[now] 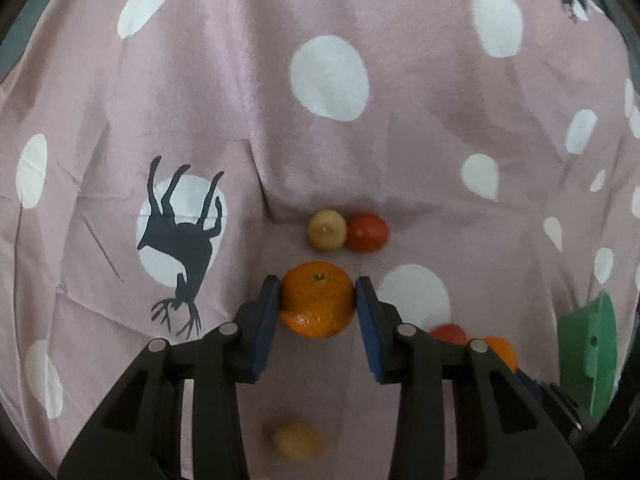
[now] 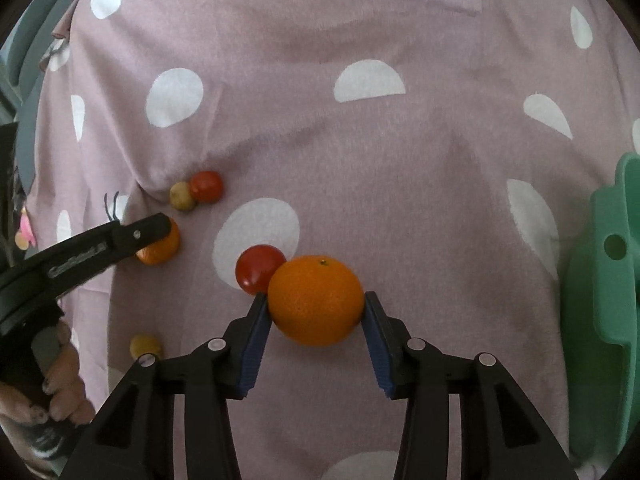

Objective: Organize fruits
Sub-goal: 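Grasp the small orange with the left tool while the right tool carries the large orange toward the bowl, then carry both oranges over the green bowl with both tools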

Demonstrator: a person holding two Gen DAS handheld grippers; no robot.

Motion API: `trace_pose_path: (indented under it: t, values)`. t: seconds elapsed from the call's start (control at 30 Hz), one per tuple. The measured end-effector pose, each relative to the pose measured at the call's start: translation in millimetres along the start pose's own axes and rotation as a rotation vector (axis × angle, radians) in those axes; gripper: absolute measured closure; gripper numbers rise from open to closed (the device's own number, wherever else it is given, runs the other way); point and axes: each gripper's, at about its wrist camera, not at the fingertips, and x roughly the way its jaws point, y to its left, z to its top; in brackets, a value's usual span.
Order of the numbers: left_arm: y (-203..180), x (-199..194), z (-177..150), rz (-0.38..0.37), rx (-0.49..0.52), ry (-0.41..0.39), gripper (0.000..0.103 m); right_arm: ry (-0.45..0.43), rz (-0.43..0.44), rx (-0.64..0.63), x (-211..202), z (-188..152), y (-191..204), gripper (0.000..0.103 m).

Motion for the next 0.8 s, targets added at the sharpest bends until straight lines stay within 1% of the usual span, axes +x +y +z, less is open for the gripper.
trace_pose_path:
  t: [0.07,0.2,0.27,0.37,0.47,0.67,0.8]
  values:
    - [-2,-11,-4,-0.005,0.007,-0.017,0.065,-0.017,0.002,0.006,-6,0,-1,0.057]
    - [-5,-34,-15,-0.065,0.015,-0.043,0.065,-0.059,0.009,0.026,-22,1,-5,0.057]
    - [-10,-46,-23,-0.079,0.028,-0.051,0.065,-0.081,0.018,0.041,-30,2,-8,0.057]
    - [-17,-62,-30,-0.094,0.063,-0.072,0.065,-0.116,0.03,0.06,-42,4,-15,0.057]
    - [-23,-77,-37,-0.129,0.096,-0.095,0.065,-0.152,0.046,0.075,-56,6,-20,0.057]
    - [-47,-90,-47,-0.148,0.165,-0.139,0.065,-0.216,0.049,0.093,-83,3,-27,0.057]
    - [-58,-97,-54,-0.192,0.199,-0.145,0.065,-0.257,0.042,0.107,-98,2,-33,0.057]
